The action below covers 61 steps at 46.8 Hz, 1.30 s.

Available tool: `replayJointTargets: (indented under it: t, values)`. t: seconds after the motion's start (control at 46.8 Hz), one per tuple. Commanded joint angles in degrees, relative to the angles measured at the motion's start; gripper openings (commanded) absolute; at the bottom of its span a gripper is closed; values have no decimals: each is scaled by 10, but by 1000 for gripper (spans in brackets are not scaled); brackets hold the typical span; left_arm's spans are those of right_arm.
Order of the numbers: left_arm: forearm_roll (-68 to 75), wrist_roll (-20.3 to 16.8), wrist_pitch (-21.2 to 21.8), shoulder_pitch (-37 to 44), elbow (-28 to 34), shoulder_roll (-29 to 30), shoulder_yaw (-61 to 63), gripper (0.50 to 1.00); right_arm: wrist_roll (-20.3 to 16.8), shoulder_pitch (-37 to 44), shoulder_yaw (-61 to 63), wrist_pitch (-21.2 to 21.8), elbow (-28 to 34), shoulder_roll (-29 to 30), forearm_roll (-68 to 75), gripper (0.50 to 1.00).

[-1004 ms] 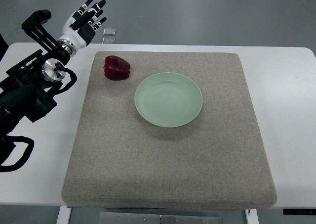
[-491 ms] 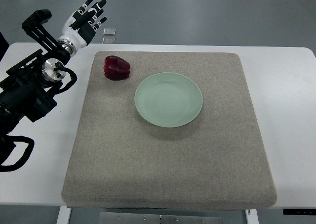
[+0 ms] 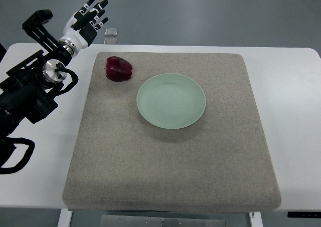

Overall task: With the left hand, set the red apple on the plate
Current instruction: 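Swing the left hand over the board toward the red apple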

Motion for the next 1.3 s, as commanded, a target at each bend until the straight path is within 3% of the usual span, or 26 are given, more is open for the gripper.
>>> replayJointTargets:
  t: [0.0, 0.598, 0.79, 1.281]
  values:
    - [1, 0, 0, 0, 0, 0, 0, 992, 0, 0, 0, 0, 0, 0, 0, 964]
    - [36, 0, 2, 0, -7, 2, 11, 992, 0, 0, 0, 0, 0, 0, 0, 964]
    - [124, 0, 0, -4, -16, 4, 11, 992, 0, 0, 0, 0, 0, 0, 0, 964]
    - [499, 8, -3, -40, -136, 47, 11, 990, 0, 0, 0, 0, 0, 0, 0, 964]
